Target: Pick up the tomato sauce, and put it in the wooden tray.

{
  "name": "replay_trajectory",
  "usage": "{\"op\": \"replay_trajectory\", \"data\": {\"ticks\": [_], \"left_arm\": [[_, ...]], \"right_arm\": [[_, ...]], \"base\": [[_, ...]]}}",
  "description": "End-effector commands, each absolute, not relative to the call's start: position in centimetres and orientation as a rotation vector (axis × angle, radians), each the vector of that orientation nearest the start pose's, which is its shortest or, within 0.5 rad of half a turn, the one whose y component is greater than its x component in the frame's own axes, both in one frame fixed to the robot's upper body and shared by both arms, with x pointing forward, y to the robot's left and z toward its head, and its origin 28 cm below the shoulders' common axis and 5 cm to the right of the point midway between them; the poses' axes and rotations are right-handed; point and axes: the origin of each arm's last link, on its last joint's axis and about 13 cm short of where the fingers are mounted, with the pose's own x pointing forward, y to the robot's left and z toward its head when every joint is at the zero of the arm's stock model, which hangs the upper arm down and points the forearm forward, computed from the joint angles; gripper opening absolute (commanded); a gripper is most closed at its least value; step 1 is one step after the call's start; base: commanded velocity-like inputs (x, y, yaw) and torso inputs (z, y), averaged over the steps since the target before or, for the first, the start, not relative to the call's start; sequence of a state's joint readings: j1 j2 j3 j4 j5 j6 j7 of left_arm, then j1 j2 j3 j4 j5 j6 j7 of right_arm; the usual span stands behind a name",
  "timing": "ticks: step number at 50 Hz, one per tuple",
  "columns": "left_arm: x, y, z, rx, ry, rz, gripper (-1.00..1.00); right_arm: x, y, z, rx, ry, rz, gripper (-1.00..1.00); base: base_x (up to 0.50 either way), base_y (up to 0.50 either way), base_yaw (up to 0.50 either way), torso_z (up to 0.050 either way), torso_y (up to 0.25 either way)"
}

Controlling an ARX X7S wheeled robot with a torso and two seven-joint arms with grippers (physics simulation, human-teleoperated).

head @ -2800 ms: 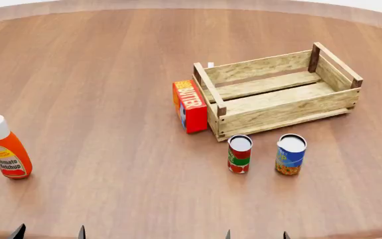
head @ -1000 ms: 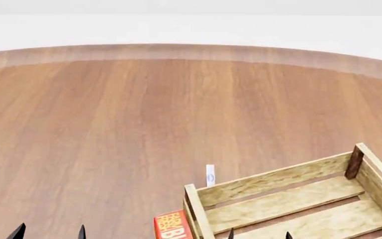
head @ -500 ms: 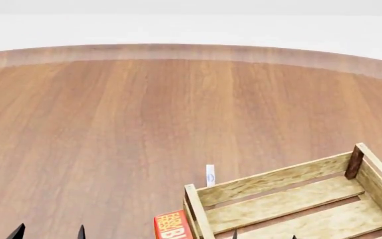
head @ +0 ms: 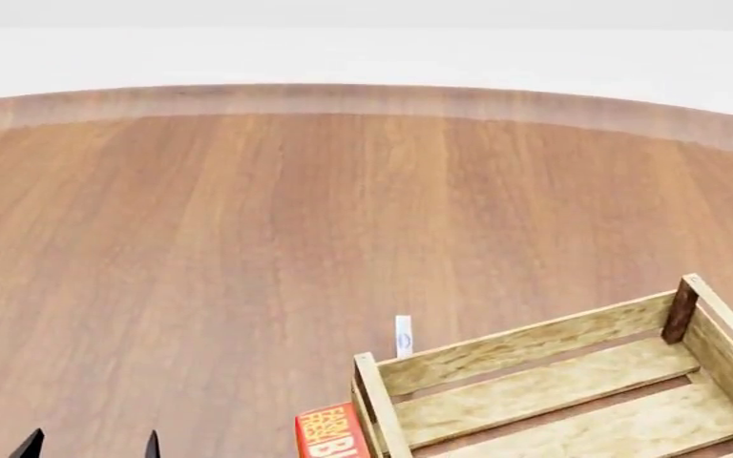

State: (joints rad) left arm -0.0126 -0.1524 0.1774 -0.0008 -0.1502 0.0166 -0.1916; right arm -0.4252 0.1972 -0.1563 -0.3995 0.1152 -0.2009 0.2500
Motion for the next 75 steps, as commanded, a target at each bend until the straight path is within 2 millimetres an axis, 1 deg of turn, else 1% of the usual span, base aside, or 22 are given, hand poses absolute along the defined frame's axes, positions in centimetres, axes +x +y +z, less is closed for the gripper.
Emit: {"op": "replay_trajectory", "data": {"ticks": [1,8,11,12,15,22,26,29,33,41,42,49,50,51,75], "left_arm": [[21.0,20.6,1.4,0.002,-0.001,0.021,1.0],[21.0,20.6,1.4,0.001,-0.002,0.024,1.0],[21.0,20.6,1.4,0.0,-0.002,0.027,1.0],[21.1,20.6,1.4,-0.002,-0.001,0.028,1.0],[21.1,20.6,1.4,0.0,-0.002,0.028,1.0],[21.1,20.6,1.4,0.001,-0.002,0.029,1.0],[21.0,20.6,1.4,0.003,-0.002,0.029,1.0],[21.1,20.6,1.4,0.004,-0.001,0.03,1.0],[21.0,20.6,1.4,0.005,-0.002,0.029,1.0],[21.1,20.6,1.4,0.007,-0.002,0.03,1.0],[21.0,20.6,1.4,0.008,-0.003,0.029,1.0],[21.1,20.6,1.4,0.01,-0.003,0.029,1.0],[21.0,20.6,1.4,0.012,-0.003,0.031,1.0],[21.0,20.6,1.4,0.012,-0.003,0.031,1.0],[21.1,20.6,1.4,0.014,-0.004,0.03,1.0]], "right_arm": [[8.3,-9.9,3.4,0.041,-0.149,-0.055,1.0],[6.5,-9.6,2.1,0.03,-0.113,-0.052,1.0],[5.9,-9.6,1.9,0.016,-0.114,-0.057,1.0],[5.4,-9.7,2.0,0.022,-0.112,-0.058,1.0],[5.1,-9.7,1.9,0.019,-0.111,-0.066,1.0],[4.3,-9.5,0.9,0.011,-0.07,-0.047,1.0],[3.6,-9.4,1.1,0.012,-0.068,-0.04,1.0],[2.4,-9.3,1.3,0.002,-0.083,-0.03,1.0],[2.0,-9.5,1.4,0.024,-0.08,-0.049,1.0],[2.5,-9.2,-0.4,0.062,0.014,-0.063,1.0],[2.8,-9.2,-0.8,0.083,0.043,-0.077,1.0],[3.6,-9.4,-1.1,0.104,0.063,-0.117,1.0],[6.0,-8.8,-3.9,0.08,0.181,-0.117,1.0],[5.6,-8.9,-4.5,0.069,0.215,-0.119,1.0],[5.9,-8.9,-5.1,0.042,0.231,-0.108,1.0]], "base": [[0.0,0.0,0.0,0.0,0.0],[0.0,0.0,0.0,0.0,0.0],[0.0,0.0,0.0,0.0,0.0],[0.0,0.0,0.0,0.0,0.0],[0.0,0.0,0.0,0.0,0.0],[0.0,0.0,0.0,0.0,0.0],[0.0,0.0,0.0,0.0,0.0],[0.0,0.0,0.0,0.0,0.0],[0.0,0.0,0.0,0.0,0.0],[0.0,0.0,0.0,0.0,0.0],[0.0,0.0,0.0,0.0,0.0],[0.0,0.0,0.0,0.0,0.0],[0.0,0.0,0.0,0.0,0.0],[0.0,0.0,0.0,0.0,0.0],[0.0,0.0,0.0,0.0,0.0]]}}
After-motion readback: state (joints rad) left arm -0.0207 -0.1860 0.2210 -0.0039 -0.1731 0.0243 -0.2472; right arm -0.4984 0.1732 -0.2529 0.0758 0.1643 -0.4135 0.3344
